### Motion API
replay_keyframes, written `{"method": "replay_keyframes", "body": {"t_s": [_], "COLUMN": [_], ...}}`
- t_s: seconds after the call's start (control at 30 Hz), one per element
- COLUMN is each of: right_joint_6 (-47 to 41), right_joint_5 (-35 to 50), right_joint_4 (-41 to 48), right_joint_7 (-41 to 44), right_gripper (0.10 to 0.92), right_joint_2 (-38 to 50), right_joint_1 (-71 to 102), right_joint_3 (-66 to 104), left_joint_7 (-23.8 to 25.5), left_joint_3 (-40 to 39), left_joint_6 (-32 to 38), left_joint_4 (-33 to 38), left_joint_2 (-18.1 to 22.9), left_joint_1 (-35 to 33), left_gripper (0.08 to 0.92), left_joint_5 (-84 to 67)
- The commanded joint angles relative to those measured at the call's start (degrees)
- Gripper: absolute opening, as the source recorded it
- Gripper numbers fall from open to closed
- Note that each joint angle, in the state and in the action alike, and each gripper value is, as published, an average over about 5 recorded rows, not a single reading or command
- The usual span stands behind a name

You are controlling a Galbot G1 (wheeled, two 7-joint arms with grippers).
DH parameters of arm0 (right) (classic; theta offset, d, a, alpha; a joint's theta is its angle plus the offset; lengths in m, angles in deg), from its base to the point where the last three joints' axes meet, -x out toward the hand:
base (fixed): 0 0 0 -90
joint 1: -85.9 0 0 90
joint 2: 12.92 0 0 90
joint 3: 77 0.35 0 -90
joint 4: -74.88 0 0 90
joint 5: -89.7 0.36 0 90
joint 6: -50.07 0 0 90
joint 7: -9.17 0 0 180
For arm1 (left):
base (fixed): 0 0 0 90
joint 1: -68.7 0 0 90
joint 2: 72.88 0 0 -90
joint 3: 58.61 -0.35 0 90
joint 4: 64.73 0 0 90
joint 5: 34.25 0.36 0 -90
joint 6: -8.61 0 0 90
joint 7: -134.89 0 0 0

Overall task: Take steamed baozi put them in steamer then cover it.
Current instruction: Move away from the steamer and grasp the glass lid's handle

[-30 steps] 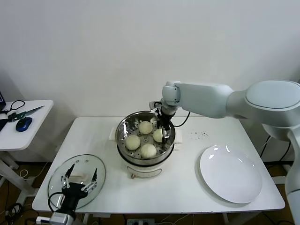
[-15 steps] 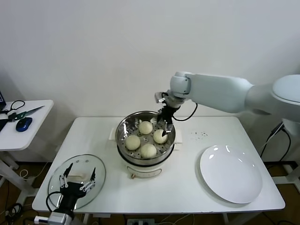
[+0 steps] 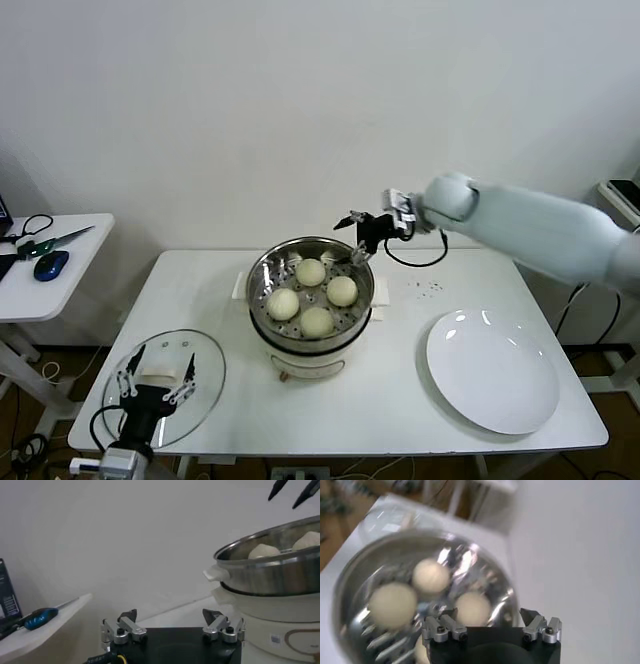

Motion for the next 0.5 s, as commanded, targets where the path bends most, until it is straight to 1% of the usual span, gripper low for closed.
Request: {"method": "replay_keyframes", "body": {"t_s": [0.03,0.13,0.27,0.4,0.5], "right_joint_6": [7.90,7.68,5.81,4.41,3.76], "right_joint_5": [4.35,2.11,-1.12,-5.42,-8.07], "right_joint_4": [-11.58,-13.85,-17.47,-20.75,-22.53], "right_joint_7": [-20.96,-21.87,-22.69,-23.11,-23.52], "right_gripper": [0.823,0.823,0.823,0.823,0.823], "right_joint_2": [13.84,14.08,13.25,11.25,9.02], "right_joint_1": [32.44,41.54,53.93,65.91,72.42], "right_joint_3": [36.51,47.10,61.55,72.81,78.76], "left_joint_7": [0.01,-0.32,-0.85,-1.21,-1.18], "left_joint_3": [1.79,2.29,3.26,4.10,4.68], "left_joint_6": [-0.12,-0.36,0.51,1.99,3.01], "left_joint_4": [-0.47,-0.28,-1.01,-1.30,-0.82], "left_joint_2": [-0.04,-0.28,-0.25,0.13,0.28], "left_joint_1": [1.38,1.58,1.77,1.14,0.16], "left_gripper": [0.823,0.823,0.823,0.823,0.823], "left_joint_5": [4.59,9.77,20.46,33.71,47.09]}}
